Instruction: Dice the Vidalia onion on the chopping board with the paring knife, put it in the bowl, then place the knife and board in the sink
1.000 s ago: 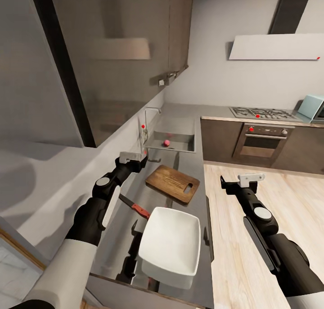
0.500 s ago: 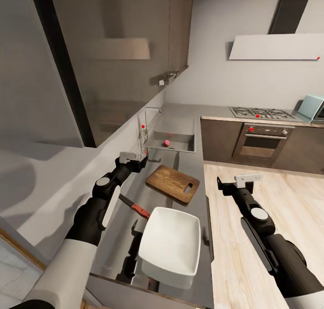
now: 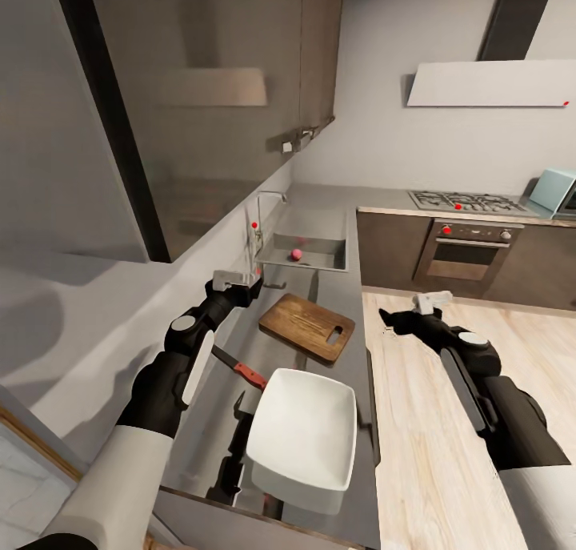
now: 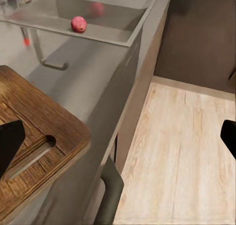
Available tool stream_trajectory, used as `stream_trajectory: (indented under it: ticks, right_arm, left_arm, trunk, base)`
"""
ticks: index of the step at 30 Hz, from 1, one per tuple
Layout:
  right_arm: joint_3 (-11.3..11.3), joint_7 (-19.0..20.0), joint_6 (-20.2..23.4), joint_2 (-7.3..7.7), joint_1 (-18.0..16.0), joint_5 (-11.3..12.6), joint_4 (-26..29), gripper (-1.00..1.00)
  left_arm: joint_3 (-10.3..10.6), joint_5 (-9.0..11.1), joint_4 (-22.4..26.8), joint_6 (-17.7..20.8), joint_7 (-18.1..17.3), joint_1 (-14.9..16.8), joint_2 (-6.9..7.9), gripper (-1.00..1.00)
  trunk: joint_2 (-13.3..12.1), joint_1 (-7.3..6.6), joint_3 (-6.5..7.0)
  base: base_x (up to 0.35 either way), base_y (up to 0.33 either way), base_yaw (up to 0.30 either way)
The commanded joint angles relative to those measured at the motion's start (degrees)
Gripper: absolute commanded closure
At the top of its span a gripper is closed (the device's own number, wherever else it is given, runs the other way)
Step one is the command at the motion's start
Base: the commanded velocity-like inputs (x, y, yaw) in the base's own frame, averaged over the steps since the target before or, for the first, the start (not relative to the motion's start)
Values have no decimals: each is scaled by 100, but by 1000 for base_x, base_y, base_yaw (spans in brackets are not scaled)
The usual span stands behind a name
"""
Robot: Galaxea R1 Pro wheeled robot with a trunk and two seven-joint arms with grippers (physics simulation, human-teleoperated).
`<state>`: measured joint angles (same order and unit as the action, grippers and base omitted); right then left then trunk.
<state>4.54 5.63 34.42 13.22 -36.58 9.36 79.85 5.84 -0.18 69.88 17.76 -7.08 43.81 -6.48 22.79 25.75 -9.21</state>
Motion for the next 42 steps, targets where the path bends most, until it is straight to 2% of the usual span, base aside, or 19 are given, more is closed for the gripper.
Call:
stream_trajectory:
  ticks: [1,4,5,7,10,11,13,15,16,18,25,29,30,31,34,35,36,40,42]
  right_arm:
    - [-10,6,190,5,-85,34,2,-100]
    - [-44,34,823,-1,-370,37,-7,-100]
    - [-58,39,1269,-67,-628,38,-11,-100]
    - [-63,14,1530,-203,-802,39,-17,-100]
    - [-66,-270,1964,-509,-1088,38,-132,-100]
    - [-67,-554,2129,-710,-1285,39,-339,-100]
    - [-67,-748,2193,-856,-1442,39,-513,-100]
    - [-67,-1054,2259,-1126,-1746,39,-895,-100]
    - [-67,-1108,2269,-1180,-1818,39,-993,-100]
    - [-67,-1295,2294,-1359,-2210,39,-1570,-100]
    - [-77,-1561,2305,-1467,-3067,39,-3036,-100]
    - [-139,-1929,2305,-1544,-3393,39,-3466,-100]
    - [-217,-2118,2305,-1590,-3490,39,-3603,-100]
    - [-487,-2505,2300,-1700,-3646,51,-3864,-100]
    - [-756,-2749,2296,-1780,-3712,92,-4061,-100]
    - [-927,-2897,2295,-1814,-3739,148,-4195,-100]
    - [-1162,-3192,2291,-1851,-3776,374,-4438,-100]
    - [-1293,-3659,2284,-1870,-3816,962,-4680,-100]
    - [-1322,-3906,2279,-1873,-3825,1428,-4772,-100]
  left_arm:
    - [-6,-2,8,35,-22,5,-2,-100]
    - [-5,0,7,35,-22,5,-2,-100]
    - [-4,-3,8,35,-22,5,-2,-100]
    - [-5,-1,8,35,-22,5,-2,-100]
    - [-5,0,8,35,-22,5,-2,-100]
    - [-4,0,8,35,-22,5,-2,-100]
    - [-4,-1,8,35,-22,5,-2,-100]
    - [-5,-2,8,35,-22,5,-2,-100]
    - [-5,-1,8,35,-22,5,-2,-100]
    - [-4,-2,8,35,-22,5,-2,-100]
    - [-4,-1,8,36,-22,5,-19,-100]
    - [-4,-6,8,36,-22,5,-34,-100]
    - [-4,-5,8,35,-22,5,-38,-100]
    - [-2,-7,8,37,-22,5,-43,-100]
    - [-3,-8,8,39,-22,5,-45,-100]
    - [-3,-8,8,41,-22,5,-45,-100]
    - [-3,-6,8,42,-22,5,-46,-100]
    - [-4,-6,8,43,-22,5,-46,-100]
    - [2,-7,8,43,-22,5,-46,-100]
  trunk:
    - [13,4,-13]
    - [13,4,-13]
    - [13,4,-13]
    - [13,4,-13]
    - [13,4,-13]
    - [13,4,-13]
    - [13,4,-13]
    - [13,4,-13]
    - [13,4,-13]
    - [13,4,-13]
    - [13,4,-13]
    - [13,4,-13]
    - [13,4,-13]
    - [13,4,-13]
    - [13,4,-13]
    - [13,4,-13]
    - [13,4,-13]
    - [13,4,-13]
    - [13,4,-13]
  base:
    - [0,0,0]
    - [0,0,0]
    - [0,0,0]
    - [0,0,0]
    - [0,0,0]
    - [0,0,0]
    - [0,0,0]
    - [0,0,0]
    - [0,0,0]
    - [0,0,0]
    - [0,0,0]
    - [0,0,0]
    - [0,0,0]
    - [0,0,0]
    - [0,0,0]
    - [0,0,0]
    - [0,0,0]
    - [0,0,0]
    - [0,0,0]
